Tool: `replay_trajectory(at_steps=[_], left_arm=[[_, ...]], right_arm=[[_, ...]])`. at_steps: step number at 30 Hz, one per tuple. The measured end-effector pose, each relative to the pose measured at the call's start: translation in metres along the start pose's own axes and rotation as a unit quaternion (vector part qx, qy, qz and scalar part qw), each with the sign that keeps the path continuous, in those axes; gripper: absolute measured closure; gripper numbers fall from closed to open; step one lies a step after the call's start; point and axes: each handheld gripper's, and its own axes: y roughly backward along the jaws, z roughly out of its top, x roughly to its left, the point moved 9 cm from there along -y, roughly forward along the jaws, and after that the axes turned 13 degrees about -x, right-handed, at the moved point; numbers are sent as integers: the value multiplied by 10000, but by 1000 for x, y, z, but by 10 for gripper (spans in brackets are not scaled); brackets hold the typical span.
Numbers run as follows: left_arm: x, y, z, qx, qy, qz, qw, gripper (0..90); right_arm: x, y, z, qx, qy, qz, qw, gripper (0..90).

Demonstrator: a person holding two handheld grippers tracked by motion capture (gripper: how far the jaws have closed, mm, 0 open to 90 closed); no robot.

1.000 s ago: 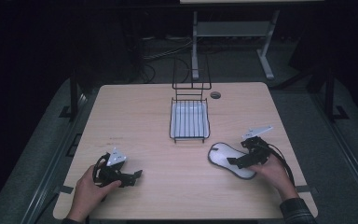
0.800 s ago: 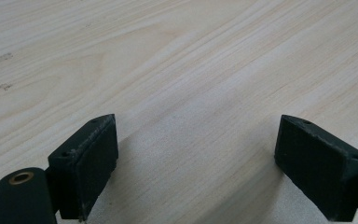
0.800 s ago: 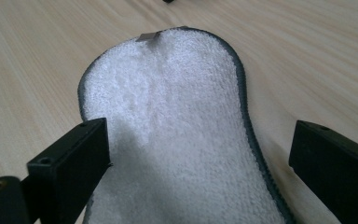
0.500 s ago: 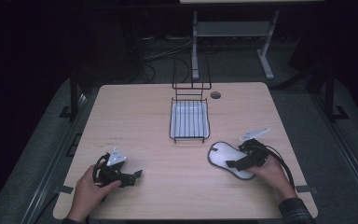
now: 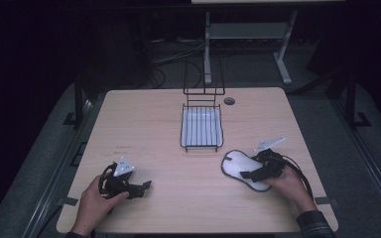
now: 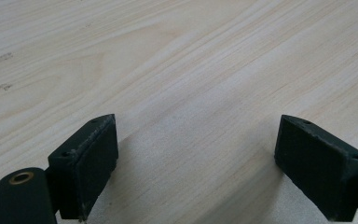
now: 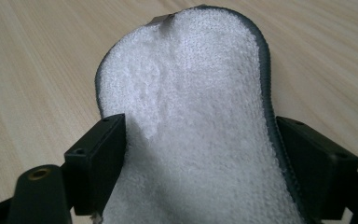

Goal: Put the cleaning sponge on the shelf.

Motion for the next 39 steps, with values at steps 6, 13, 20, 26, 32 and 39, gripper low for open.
replay_trajectory(at_steps=[6, 13, 20, 26, 32, 39], left_arm=[[0, 0, 0, 0, -3, 0, 10000, 126], [0, 0, 0, 4, -2, 0, 10000, 126], [0, 0, 0, 1, -1, 0, 10000, 126], [0, 0, 0, 3, -2, 0, 10000, 126], [0, 0, 0, -1, -3, 0, 10000, 126], [0, 0, 0, -4, 1, 1, 10000, 126]], right_arm=[[1, 3, 2, -24, 163, -64, 9998, 243], [0, 10, 7, -178, 281, -222, 9992, 340], [0, 22, 15, -469, 319, -254, 9981, 510], [1, 28, 19, -631, 215, -159, 9977, 592], [3, 35, 24, -805, 33, -29, 9967, 663], [7, 40, 28, -897, -85, 97, 9959, 710]])
